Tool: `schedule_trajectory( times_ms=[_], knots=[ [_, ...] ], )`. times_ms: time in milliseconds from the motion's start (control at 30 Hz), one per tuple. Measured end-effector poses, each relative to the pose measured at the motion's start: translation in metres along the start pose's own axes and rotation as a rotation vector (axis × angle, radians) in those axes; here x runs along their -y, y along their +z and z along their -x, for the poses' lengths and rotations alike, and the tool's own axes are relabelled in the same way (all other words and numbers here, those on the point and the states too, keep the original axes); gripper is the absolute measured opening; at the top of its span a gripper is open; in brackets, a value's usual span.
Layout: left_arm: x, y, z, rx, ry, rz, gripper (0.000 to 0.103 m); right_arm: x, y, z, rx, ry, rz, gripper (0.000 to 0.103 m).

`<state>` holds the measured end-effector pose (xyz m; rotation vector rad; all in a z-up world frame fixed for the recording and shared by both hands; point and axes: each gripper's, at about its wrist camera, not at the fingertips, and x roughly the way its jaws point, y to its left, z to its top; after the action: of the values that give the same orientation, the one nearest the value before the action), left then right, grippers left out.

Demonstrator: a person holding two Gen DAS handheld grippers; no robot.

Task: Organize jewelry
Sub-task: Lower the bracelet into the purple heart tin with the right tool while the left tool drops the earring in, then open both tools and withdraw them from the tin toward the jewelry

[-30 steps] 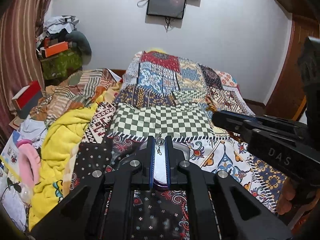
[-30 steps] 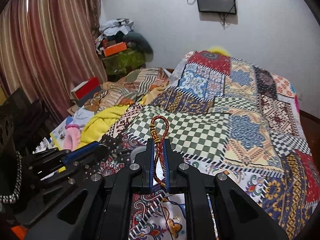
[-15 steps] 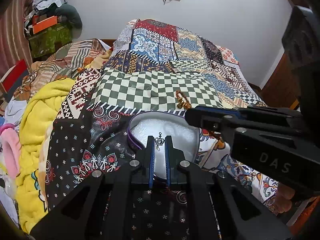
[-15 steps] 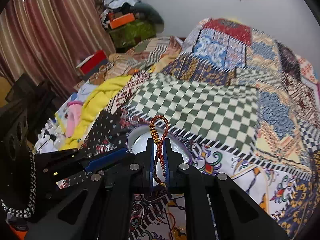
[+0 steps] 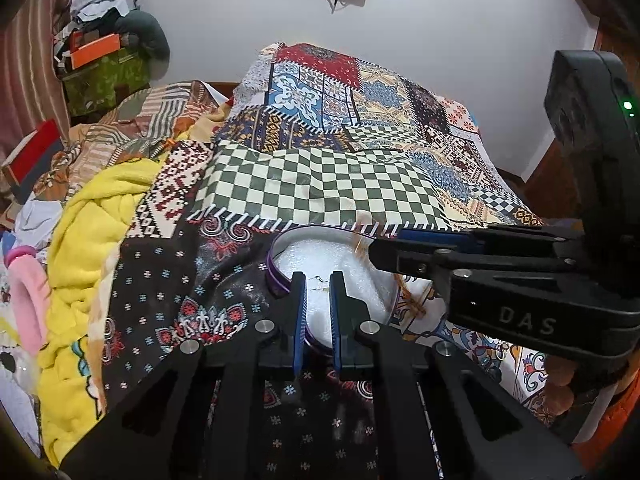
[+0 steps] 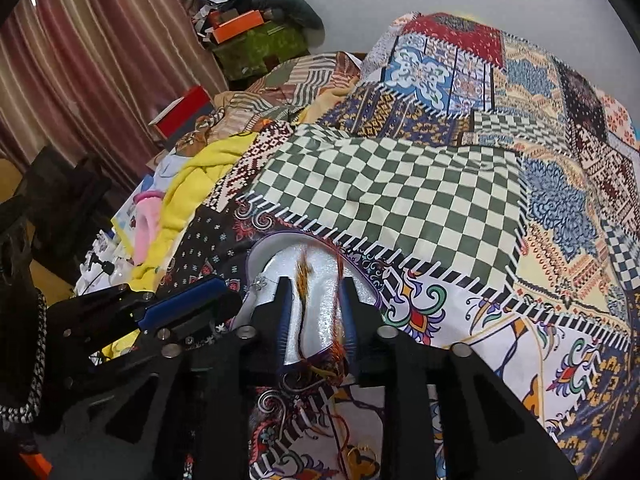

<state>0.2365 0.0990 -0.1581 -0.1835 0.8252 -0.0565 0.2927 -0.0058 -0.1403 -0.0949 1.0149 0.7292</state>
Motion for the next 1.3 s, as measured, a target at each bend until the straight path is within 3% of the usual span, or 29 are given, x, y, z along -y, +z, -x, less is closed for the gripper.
schedule_trajectory(
  times_ms=[100,333,467,733,1033,1300],
  knots=[
    [0.000,0.001,0.010,0.011,0.006,0.004,0.008,-0.006,0.000,0.012,0.028,-0.021,0.019,0.033],
    [0.003,0.005,0.044,0.062,0.025,0.003,0.018,-0.015,0.000,0.055,0.118,-0.083,0.033,0.034],
    [0.009,0.007,0.064,0.097,0.027,-0.004,0.034,-0.017,-0.006,0.084,0.170,-0.148,0.049,0.034],
    [0.032,0.004,0.092,0.129,0.016,-0.036,0.045,-0.003,-0.033,0.136,0.244,-0.233,0.023,0.041],
    [0.059,-0.009,0.092,0.091,-0.007,-0.089,0.049,0.034,-0.064,0.166,0.252,-0.310,-0.056,0.042],
    [0.079,-0.026,0.066,0.005,-0.044,-0.118,0.049,0.065,-0.096,0.172,0.203,-0.359,-0.121,0.042]
  ],
)
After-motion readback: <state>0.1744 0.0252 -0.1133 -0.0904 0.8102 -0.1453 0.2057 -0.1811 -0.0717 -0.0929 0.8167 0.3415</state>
